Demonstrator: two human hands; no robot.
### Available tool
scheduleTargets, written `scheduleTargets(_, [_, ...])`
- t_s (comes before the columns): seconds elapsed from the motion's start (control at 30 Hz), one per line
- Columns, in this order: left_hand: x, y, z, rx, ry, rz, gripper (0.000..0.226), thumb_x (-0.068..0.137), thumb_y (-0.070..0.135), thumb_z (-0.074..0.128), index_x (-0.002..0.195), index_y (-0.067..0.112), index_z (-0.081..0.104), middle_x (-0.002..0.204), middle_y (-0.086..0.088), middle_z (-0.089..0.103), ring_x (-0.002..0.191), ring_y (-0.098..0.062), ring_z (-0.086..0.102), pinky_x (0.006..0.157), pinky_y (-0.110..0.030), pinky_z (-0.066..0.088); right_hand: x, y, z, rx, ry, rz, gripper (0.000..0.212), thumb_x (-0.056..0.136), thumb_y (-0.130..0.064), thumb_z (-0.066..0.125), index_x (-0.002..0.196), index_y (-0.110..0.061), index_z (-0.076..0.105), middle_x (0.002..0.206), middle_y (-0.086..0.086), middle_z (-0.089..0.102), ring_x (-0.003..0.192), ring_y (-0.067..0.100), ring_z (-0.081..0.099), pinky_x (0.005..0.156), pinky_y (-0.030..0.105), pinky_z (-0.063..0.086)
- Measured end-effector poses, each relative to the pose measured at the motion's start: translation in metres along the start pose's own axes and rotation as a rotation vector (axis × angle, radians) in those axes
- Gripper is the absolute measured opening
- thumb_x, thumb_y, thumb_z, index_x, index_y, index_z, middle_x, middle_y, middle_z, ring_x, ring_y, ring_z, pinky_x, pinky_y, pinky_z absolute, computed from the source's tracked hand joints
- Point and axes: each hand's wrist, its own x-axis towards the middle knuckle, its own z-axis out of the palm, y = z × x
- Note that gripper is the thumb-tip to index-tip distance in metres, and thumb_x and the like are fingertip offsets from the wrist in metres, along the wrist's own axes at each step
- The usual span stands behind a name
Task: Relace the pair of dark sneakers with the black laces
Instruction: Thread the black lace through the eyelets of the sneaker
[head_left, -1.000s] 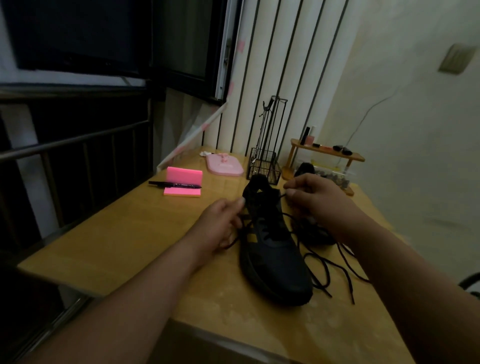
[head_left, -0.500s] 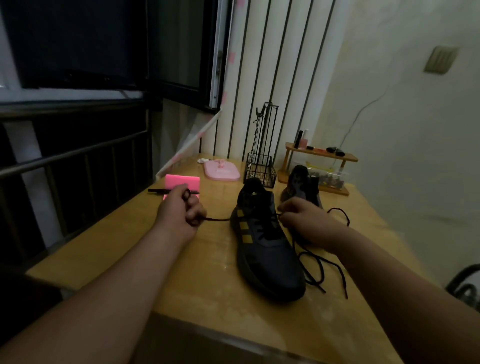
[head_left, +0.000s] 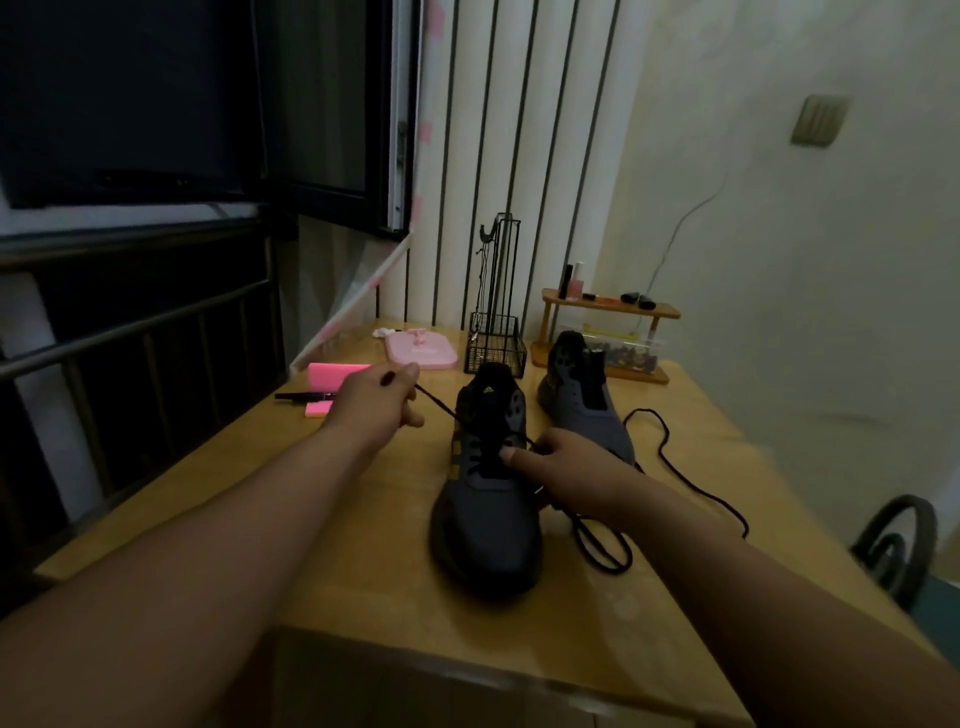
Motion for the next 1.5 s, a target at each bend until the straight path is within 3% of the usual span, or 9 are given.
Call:
scheduleTargets(0.27, [-0.016, -0.026, 0.018, 0.491, 0.096, 0.055, 0.042, 0.099, 0.030, 0.068, 0.139, 0.032, 0.054, 0.140, -0.010, 0.043, 0.128, -0.033, 0.047, 0.107, -0.044, 0.044, -0.018, 0.011, -0.005, 0.071, 0.052, -0.009, 0.038, 0.107, -0.045, 0.052, 0.108, -0.009, 0.065, 0.096, 0.007, 0.073, 0.086, 0.021, 0.072, 0.072, 0.033, 0.054])
scheduleTargets(0.37, [-0.039, -0.016, 0.023, 0.494, 0.199, 0.249, 0.034, 0.099, 0.025, 0.065, 0.132, 0.026, 0.057, 0.131, -0.003, 0.048, 0.119, -0.025, 0.052, 0.095, -0.038, 0.048, -0.021, 0.017, -0.027, 0.157, 0.133, -0.039, 0.020, 0.107, -0.032, 0.057, 0.107, -0.013, 0.065, 0.095, 0.010, 0.071, 0.081, 0.021, 0.068, 0.078, 0.038, 0.058])
scheduleTargets(0.47, [-0.069, 0.020, 0.041, 0.250, -0.038, 0.371, 0.014, 0.102, 0.031, 0.062, 0.116, 0.028, 0.062, 0.108, 0.008, 0.063, 0.099, -0.009, 0.063, 0.076, -0.025, 0.048, -0.026, 0.002, -0.046, 0.590, 0.058, -0.084, 0.019, 0.105, -0.016, 0.055, 0.121, -0.016, 0.064, 0.098, 0.012, 0.066, 0.081, 0.024, 0.066, 0.074, 0.037, 0.059])
scheduleTargets(0.6, [-0.102, 0.057, 0.073, -0.150, -0.465, 0.116, 0.028, 0.105, 0.046, 0.056, 0.127, 0.031, 0.063, 0.114, 0.007, 0.073, 0.107, -0.013, 0.070, 0.090, -0.035, 0.052, -0.043, -0.033, -0.059, 0.931, -0.134, -0.180, 0.033, 0.100, -0.006, 0.049, 0.128, -0.008, 0.065, 0.107, 0.013, 0.070, 0.099, 0.028, 0.068, 0.093, 0.043, 0.057])
scheduleTargets(0.8, [-0.109, 0.054, 0.050, -0.377, -0.443, -0.121, 0.022, 0.108, 0.027, 0.053, 0.105, 0.009, 0.065, 0.065, 0.000, 0.047, 0.060, -0.017, 0.052, 0.066, -0.033, 0.049, -0.039, -0.022, -0.047, 0.216, 0.293, -0.245, 0.012, 0.104, -0.020, 0.060, 0.110, -0.018, 0.070, 0.101, 0.003, 0.071, 0.096, 0.020, 0.069, 0.087, 0.041, 0.060])
scheduleTargets(1.03, [-0.076, 0.044, -0.004, 0.000, -0.282, 0.009, 0.029, 0.109, 0.033, 0.053, 0.107, 0.007, 0.066, 0.061, 0.005, 0.037, 0.057, -0.014, 0.033, 0.054, -0.029, 0.032, -0.029, 0.017, -0.028, -0.265, 0.440, -0.191, 0.032, 0.107, -0.039, 0.053, 0.093, -0.016, 0.069, 0.090, 0.006, 0.063, 0.084, 0.023, 0.061, 0.073, 0.042, 0.054])
scheduleTargets(1.17, [-0.062, 0.059, 0.010, 0.167, -0.368, 0.154, 0.027, 0.106, 0.040, 0.056, 0.102, 0.016, 0.069, 0.081, -0.001, 0.054, 0.067, -0.017, 0.043, 0.057, -0.031, 0.038, -0.024, -0.029, -0.010, 0.017, 0.259, -0.537, 0.036, 0.103, -0.026, 0.056, 0.139, -0.028, 0.058, 0.124, -0.004, 0.059, 0.110, 0.011, 0.059, 0.089, 0.032, 0.054])
scheduleTargets(1.33, [-0.043, 0.061, 0.009, 0.242, -0.348, 0.157, 0.035, 0.106, 0.043, 0.056, 0.101, 0.010, 0.069, 0.077, -0.003, 0.051, 0.066, -0.018, 0.043, 0.055, -0.030, 0.039, -0.012, -0.026, -0.014, 0.157, 0.217, -0.421, 0.021, 0.109, -0.018, 0.048, 0.116, -0.019, 0.067, 0.093, -0.003, 0.065, 0.078, 0.011, 0.063, 0.061, 0.027, 0.048])
scheduleTargets(1.5, [-0.031, 0.045, -0.010, 0.259, -0.333, 0.126, 0.033, 0.107, 0.041, 0.054, 0.100, 0.014, 0.071, 0.081, 0.000, 0.050, 0.070, -0.018, 0.043, 0.060, -0.032, 0.040, -0.001, 0.013, -0.033, -0.021, 0.327, -0.207, 0.026, 0.106, -0.021, 0.049, 0.119, -0.017, 0.071, 0.108, 0.009, 0.072, 0.093, 0.029, 0.068, 0.078, 0.045, 0.056])
